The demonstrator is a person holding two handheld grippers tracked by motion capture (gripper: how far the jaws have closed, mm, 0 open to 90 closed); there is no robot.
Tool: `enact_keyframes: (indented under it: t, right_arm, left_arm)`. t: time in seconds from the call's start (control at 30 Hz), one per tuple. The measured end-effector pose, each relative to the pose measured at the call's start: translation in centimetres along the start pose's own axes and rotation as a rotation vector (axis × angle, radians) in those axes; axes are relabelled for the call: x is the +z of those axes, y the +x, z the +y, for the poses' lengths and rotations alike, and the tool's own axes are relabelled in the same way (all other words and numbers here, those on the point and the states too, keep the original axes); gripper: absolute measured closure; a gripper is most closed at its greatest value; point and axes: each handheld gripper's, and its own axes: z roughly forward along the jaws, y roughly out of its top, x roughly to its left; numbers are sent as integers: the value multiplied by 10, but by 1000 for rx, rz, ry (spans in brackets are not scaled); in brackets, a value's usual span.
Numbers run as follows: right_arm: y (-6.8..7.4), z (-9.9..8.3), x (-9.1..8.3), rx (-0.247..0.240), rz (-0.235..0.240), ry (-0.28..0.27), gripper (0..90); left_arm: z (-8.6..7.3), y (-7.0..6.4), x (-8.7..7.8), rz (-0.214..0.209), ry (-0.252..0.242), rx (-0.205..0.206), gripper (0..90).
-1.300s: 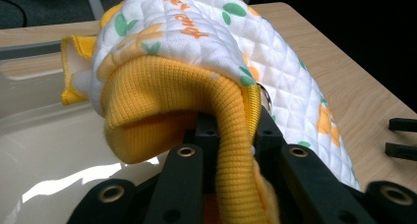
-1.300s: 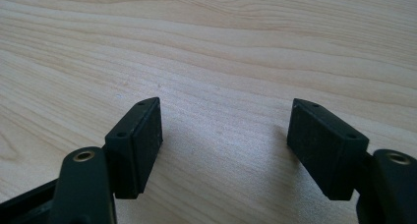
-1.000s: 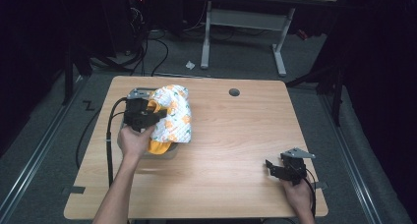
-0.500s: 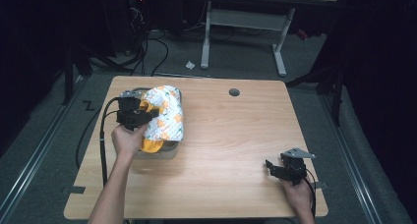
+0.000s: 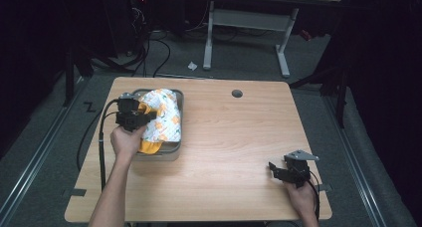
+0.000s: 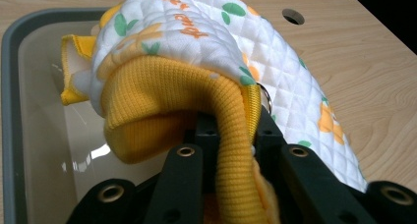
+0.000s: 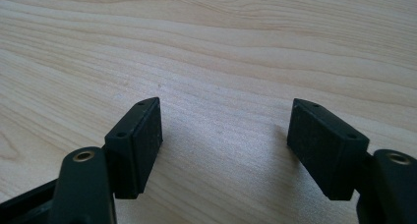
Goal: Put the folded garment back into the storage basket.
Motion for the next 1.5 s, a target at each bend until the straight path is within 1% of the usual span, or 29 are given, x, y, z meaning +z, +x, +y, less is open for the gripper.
enact_keyframes:
  t: [0.07,0.23,0.3,0.33,0.37,0.43,0.57,0.63,0.77,0.93,1.0,1.07,1.13,1.17,1.23,1.3,1.33,1.37,1.47,1.5]
  right_arm:
    - [0,0,0,0,0,0,297]
    - [0,0,0,1,-1,-1,297]
    - [0,0,0,1,0,0,297]
    - [0,0,0,1,0,0,297]
    - [0,0,0,0,1,-1,297]
    - [0,0,0,0,1,-1,297]
    - [0,0,0,2,1,0,297]
    - [0,0,0,1,1,-1,297]
    - [0,0,0,0,1,-1,297]
    - [0,0,0,0,1,-1,297]
    - [0,0,0,0,1,-1,297]
    - [0,0,0,0,1,-1,297]
    - [0,0,0,1,1,-1,297]
    - [0,0,0,1,1,-2,297]
    - [0,0,0,0,1,-1,296]
    - [0,0,0,0,1,-1,296]
    - [0,0,0,0,1,-1,296]
    - [0,0,0,0,1,-1,296]
    - [0,0,0,1,1,-1,297]
    - [0,0,0,0,1,-1,297]
  left_arm:
    - [-1,2,6,13,18,6,783]
    - [0,3,11,13,26,7,783]
    - [-1,3,14,19,33,14,783]
    - [-2,4,18,30,51,20,783]
    - [-2,4,19,36,55,21,782]
    - [-2,4,21,35,59,14,783]
    - [-2,5,27,35,65,11,780]
    - [-3,8,32,35,81,5,777]
    - [-4,12,39,45,100,-1,776]
    - [-5,12,45,51,118,2,768]
    - [-5,13,47,64,125,1,760]
    - [-6,15,49,77,135,-9,723]
    - [-6,16,51,85,142,-11,712]
    - [-6,16,52,102,144,-13,686]
    - [-5,15,51,135,144,-9,601]
    - [-6,14,50,150,146,2,581]
    - [-6,14,50,150,146,2,566]
    - [-6,13,48,169,139,14,547]
    - [-5,10,44,177,125,22,510]
    - [-4,6,41,183,110,28,468]
